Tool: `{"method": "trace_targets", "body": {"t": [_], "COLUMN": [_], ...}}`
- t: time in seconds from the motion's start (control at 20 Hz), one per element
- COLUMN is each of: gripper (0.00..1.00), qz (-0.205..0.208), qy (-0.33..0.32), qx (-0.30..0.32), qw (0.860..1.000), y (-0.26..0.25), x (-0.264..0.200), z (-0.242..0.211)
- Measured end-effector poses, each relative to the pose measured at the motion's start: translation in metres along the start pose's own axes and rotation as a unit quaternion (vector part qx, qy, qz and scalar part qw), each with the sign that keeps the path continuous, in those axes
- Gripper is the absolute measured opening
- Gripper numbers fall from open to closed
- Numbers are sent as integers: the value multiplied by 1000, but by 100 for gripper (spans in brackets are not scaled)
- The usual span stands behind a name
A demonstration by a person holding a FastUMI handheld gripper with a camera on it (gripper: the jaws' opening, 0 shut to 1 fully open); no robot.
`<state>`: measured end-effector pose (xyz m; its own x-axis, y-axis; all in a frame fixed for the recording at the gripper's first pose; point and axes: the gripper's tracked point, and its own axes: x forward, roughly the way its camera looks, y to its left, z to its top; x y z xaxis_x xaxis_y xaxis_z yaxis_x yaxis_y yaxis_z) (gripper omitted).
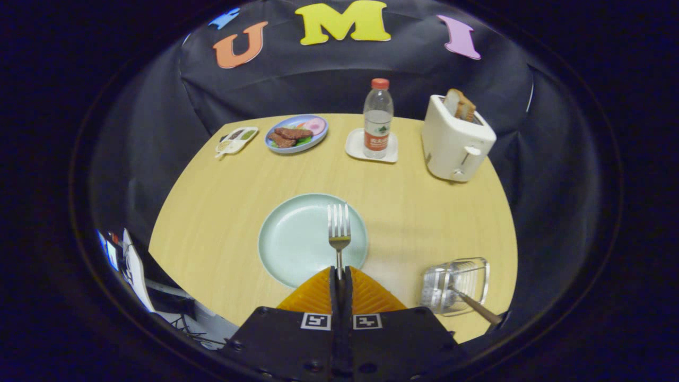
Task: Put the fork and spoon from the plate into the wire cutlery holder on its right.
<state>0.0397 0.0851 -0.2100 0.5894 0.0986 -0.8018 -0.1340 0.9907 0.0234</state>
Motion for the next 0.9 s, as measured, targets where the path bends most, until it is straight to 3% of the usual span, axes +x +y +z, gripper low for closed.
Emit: {"method": "trace_targets", "body": {"t": [0.2, 0.4, 0.9], "gripper": [0, 0, 2], "qz": [-32, -43, -12], "qy": [31, 67, 142], "qx": [6, 21, 77], "qw": [999, 997, 987], "y": [-76, -120, -139], "x": [-43, -53, -31], "z": [-12, -33, -68]}}
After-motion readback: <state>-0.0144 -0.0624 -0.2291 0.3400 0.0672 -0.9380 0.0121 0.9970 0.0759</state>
